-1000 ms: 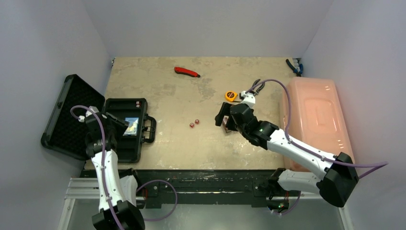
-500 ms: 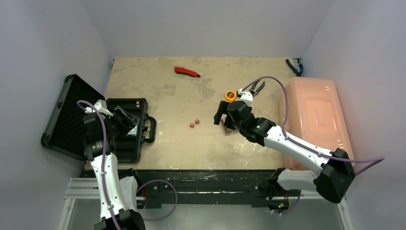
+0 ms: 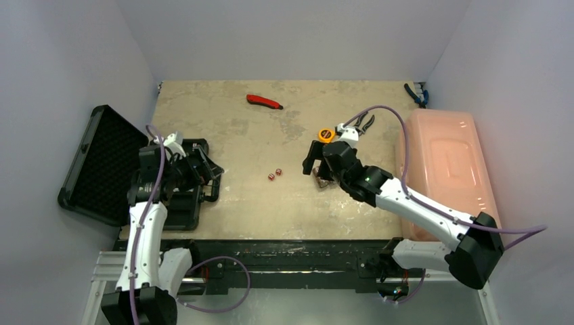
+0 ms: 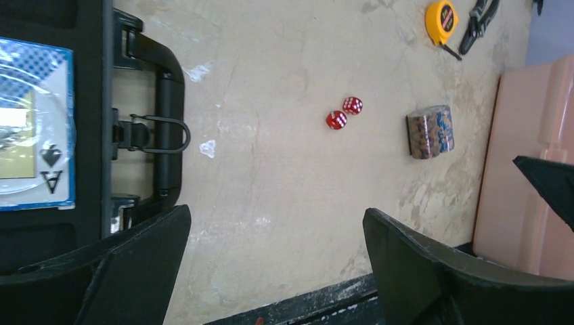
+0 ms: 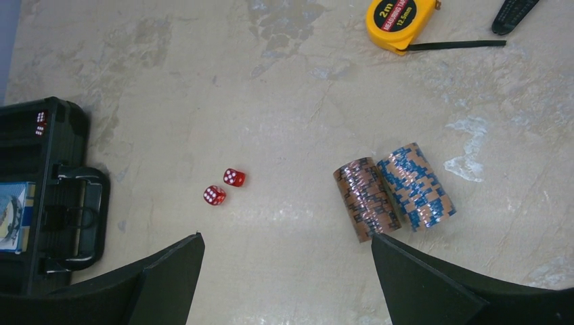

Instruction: Pack up texas hold em set

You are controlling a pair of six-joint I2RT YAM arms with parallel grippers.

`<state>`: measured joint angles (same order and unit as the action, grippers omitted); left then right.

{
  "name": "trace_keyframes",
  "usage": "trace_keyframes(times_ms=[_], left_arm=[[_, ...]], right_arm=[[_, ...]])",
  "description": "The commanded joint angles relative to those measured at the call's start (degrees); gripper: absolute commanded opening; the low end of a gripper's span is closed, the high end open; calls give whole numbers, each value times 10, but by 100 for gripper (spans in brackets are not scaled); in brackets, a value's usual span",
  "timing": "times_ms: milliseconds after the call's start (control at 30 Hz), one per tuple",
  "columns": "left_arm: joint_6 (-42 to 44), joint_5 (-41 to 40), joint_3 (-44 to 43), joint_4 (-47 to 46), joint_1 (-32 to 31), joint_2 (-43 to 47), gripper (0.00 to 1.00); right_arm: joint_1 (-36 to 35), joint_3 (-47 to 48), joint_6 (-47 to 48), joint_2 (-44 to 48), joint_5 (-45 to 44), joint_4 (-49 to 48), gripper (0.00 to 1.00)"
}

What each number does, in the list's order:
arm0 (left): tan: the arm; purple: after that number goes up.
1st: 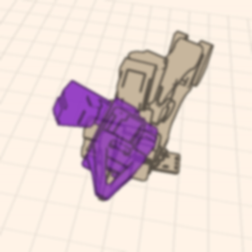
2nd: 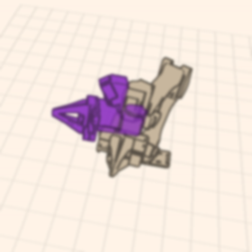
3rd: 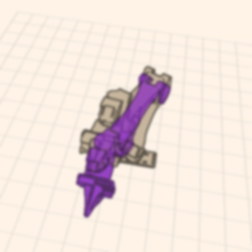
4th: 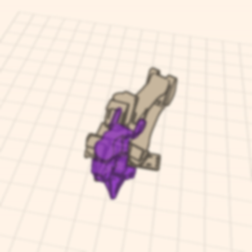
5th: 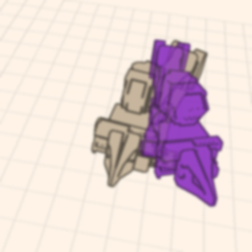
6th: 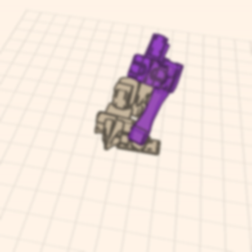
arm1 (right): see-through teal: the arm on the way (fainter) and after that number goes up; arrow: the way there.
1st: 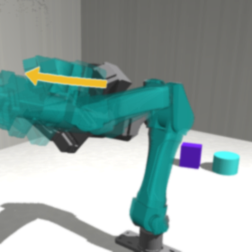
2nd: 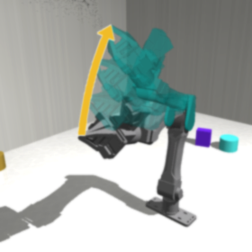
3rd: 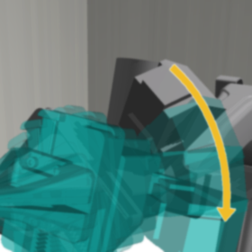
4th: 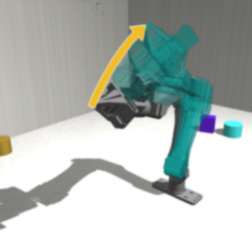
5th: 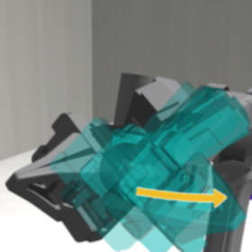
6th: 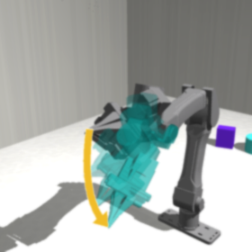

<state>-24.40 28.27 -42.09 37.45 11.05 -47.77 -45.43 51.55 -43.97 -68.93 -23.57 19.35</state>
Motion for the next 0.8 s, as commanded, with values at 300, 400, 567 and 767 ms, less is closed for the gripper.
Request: trace_keyframes(times_ms=[300,400,567,767], left_arm=[[20,-64,-51,-38,-172,-74,98],[25,-58,-52,-56,-206,-90,98],[28,-65,-57,-82,-260,-114,96],[55,-108,-92,-75,-337,-161,95]], right_arm=[[-2,-48,78,79,-81,-62,99],[-1,-60,85,93,-90,-70,99],[-1,-63,89,92,-108,-69,99],[-1,-50,81,69,-129,-43,99]])
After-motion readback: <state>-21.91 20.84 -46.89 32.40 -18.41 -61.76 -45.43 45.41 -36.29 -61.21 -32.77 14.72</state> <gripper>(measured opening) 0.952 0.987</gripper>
